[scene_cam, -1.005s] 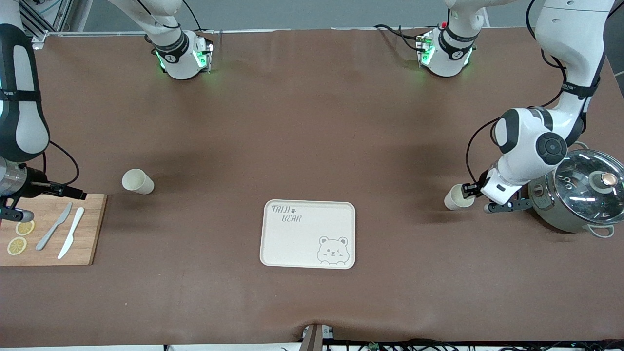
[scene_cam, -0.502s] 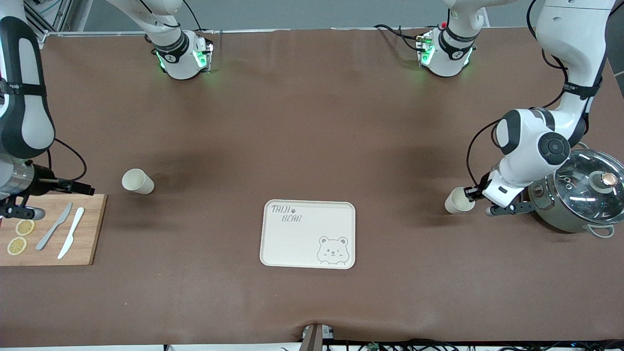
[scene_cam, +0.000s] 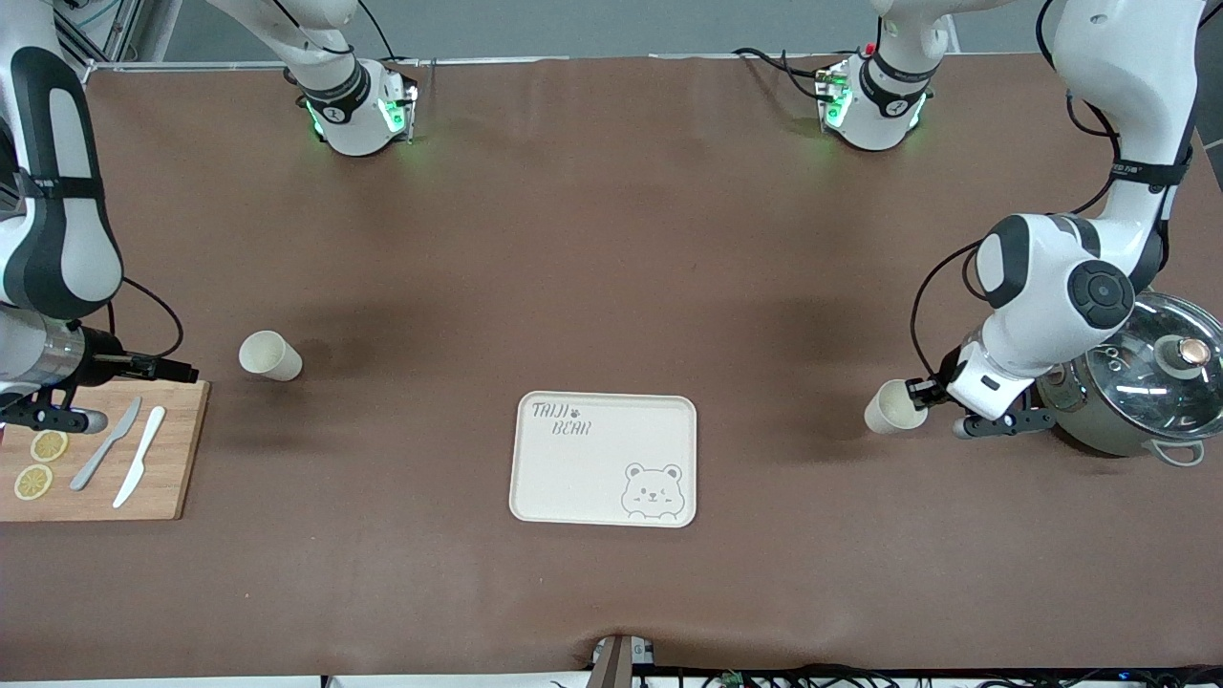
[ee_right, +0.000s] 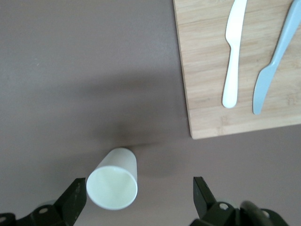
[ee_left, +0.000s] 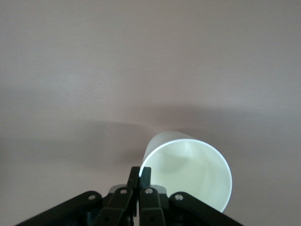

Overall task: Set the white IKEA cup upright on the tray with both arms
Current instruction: 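Carry the cup onto the tray with the left gripper while the right grasps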

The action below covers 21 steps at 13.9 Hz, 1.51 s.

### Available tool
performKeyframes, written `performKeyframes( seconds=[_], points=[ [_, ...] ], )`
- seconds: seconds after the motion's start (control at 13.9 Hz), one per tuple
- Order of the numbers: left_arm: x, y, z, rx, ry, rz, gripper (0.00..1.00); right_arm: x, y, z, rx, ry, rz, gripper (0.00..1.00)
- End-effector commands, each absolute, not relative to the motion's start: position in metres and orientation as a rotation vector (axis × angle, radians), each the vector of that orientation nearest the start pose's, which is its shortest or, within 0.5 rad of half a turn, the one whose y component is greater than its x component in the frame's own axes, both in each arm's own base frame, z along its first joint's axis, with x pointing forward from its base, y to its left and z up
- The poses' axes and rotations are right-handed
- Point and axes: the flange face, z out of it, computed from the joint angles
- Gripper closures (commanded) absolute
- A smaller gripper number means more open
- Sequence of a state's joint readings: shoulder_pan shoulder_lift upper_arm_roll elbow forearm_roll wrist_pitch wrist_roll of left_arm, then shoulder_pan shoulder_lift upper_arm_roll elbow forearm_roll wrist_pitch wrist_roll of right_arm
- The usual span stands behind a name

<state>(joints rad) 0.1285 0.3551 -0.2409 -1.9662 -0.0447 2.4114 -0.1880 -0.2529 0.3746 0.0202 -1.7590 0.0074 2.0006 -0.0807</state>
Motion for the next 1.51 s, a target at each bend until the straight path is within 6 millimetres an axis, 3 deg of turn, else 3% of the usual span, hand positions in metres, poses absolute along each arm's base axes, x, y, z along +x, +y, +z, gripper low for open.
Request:
performKeyframes(
  seconds=[0.0, 0.22, 0.36, 0.65, 0.86, 1.08, 1.36, 1.44],
  points=[
    [0.626, -0.107, 0.330, -3.336, -0.298, -0.134, 1.00, 0.608, -0.145, 0.307, -3.087, 0.247, 0.166, 0.00],
    [0.636, -0.179, 0.341, -3.367, -0.428, -0.141, 1.00, 0.593, -0.145, 0.281, -3.087, 0.256, 0.166, 0.00],
    [0.646, -0.214, 0.341, -3.386, -0.503, -0.137, 1.00, 0.584, -0.143, 0.268, -3.083, 0.258, 0.191, 0.00],
    [0.654, -0.302, 0.329, -3.407, -0.678, -0.089, 1.00, 0.570, -0.138, 0.258, -3.072, 0.255, 0.254, 0.00],
    [0.648, -0.349, 0.313, -3.413, -0.733, -0.039, 1.00, 0.558, -0.135, 0.251, -3.064, 0.254, 0.296, 0.00],
    [0.646, -0.367, 0.280, -3.379, -0.706, -0.037, 1.00, 0.554, -0.134, 0.252, -3.060, 0.253, 0.319, 0.00],
    [0.646, -0.369, 0.247, -3.312, -0.669, -0.069, 1.00, 0.553, -0.132, 0.252, -3.055, 0.248, 0.342, 0.00],
    [0.648, -0.369, 0.246, -3.316, -0.675, -0.078, 0.93, 0.552, -0.130, 0.251, -3.055, 0.248, 0.345, 0.05]
  ],
)
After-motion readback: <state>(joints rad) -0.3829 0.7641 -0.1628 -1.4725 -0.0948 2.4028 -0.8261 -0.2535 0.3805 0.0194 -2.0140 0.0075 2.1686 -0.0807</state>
